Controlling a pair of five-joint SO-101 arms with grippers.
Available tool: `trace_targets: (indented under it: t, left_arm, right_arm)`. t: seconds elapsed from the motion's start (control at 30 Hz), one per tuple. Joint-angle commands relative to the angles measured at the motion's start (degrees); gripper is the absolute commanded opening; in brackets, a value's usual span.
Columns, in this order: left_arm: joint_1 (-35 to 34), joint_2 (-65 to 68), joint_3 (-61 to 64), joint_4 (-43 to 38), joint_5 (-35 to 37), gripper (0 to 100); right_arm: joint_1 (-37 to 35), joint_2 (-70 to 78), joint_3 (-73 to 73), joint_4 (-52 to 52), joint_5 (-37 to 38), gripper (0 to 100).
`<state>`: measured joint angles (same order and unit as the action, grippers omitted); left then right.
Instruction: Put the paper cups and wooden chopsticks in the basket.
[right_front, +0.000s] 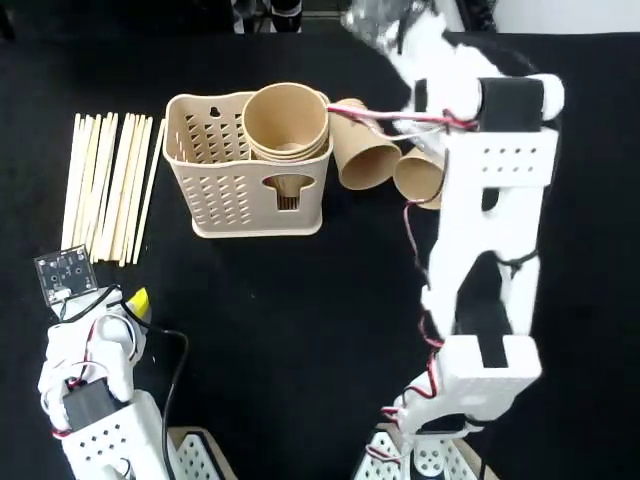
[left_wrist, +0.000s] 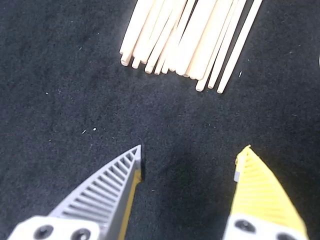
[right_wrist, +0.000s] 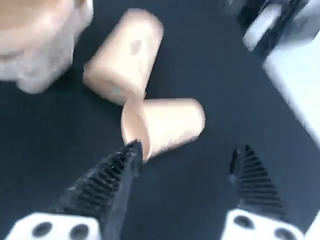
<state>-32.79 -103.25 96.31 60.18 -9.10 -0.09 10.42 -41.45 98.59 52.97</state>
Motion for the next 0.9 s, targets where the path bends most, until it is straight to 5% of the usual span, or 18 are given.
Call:
trace_targets:
  t: [0.0, 0.23, 0.87]
  left_arm:
    - [0.48, -0.35, 1.01, -0.18, -0.35, 30]
    - [0.48, -0.35, 1.01, -0.18, -0.35, 30]
    - [0.48, -0.35, 1.01, -0.18, -0.35, 30]
  right_arm:
    - [4.22, -0.75, 10.15, -6.59, 6.07, 29.4]
    - [8.88, -1.19, 31.52, -29.54, 9.49, 29.3]
    - [9.67, -0.75, 54.29, -61.01, 9.23, 27.5]
